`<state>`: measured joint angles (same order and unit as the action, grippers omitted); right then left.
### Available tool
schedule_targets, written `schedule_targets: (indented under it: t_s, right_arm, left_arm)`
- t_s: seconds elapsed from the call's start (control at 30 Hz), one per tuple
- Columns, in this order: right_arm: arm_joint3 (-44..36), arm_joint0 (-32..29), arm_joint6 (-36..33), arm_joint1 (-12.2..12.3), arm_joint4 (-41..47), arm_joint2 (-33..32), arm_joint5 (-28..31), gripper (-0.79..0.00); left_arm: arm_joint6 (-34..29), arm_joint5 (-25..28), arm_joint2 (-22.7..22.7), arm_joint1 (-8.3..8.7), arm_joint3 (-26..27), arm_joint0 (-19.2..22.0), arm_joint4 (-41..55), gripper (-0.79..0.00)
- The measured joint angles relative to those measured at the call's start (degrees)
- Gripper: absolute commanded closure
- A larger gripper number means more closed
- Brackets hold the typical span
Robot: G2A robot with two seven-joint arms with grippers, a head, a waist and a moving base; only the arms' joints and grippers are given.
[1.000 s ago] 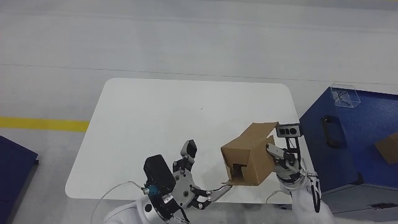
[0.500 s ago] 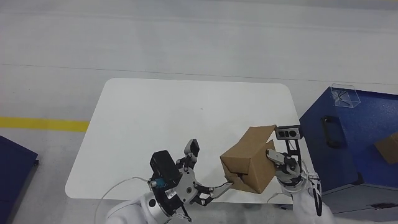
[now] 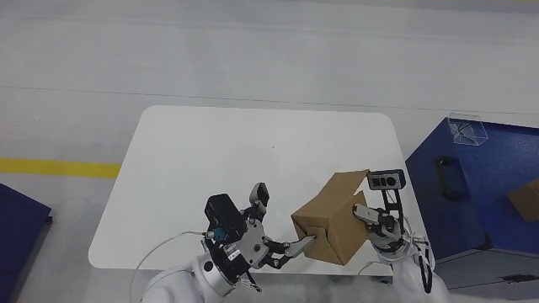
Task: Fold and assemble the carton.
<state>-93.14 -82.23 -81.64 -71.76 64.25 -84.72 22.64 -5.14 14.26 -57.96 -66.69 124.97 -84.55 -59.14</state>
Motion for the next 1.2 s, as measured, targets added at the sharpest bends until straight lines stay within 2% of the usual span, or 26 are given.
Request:
schedule_targets:
  t_s: [0.47,0.73,0.9,1.1,1.17,1.2]
  right_arm:
    - [0.65,0.38,-0.47,-0.36,-1.06,0.44,-0.47,0.0]
    - [3.81,2.49,1.85,-0.54,1.35,0.95,-3.3,0.0]
    - [5.43,3.39,5.62,-0.6,2.0,1.55,-6.99,0.0]
    - [5.12,3.47,5.42,-0.56,1.75,1.3,-6.62,0.0]
    - [2.93,3.89,6.86,-0.29,-1.01,-0.53,-3.86,0.0]
    - [0.73,3.79,8.2,-0.05,-5.22,-2.08,0.08,0.0]
  left_arm:
    - [-1.94,-1.35,1.88,-0.82,-1.99,2.44,-0.72,-0.785]
    - [4.86,-0.08,-1.33,-0.42,0.64,-1.3,-2.88,-0.785]
    - [13.22,3.3,-3.82,-0.07,0.35,-4.28,-3.78,-0.785]
    - [13.63,3.56,-3.89,-0.05,0.12,-4.35,-3.8,-0.785]
    - [13.63,3.56,-3.89,-0.06,0.12,-4.35,-3.79,-0.785]
    - [13.63,3.56,-3.89,-0.06,0.13,-4.35,-3.79,-0.785]
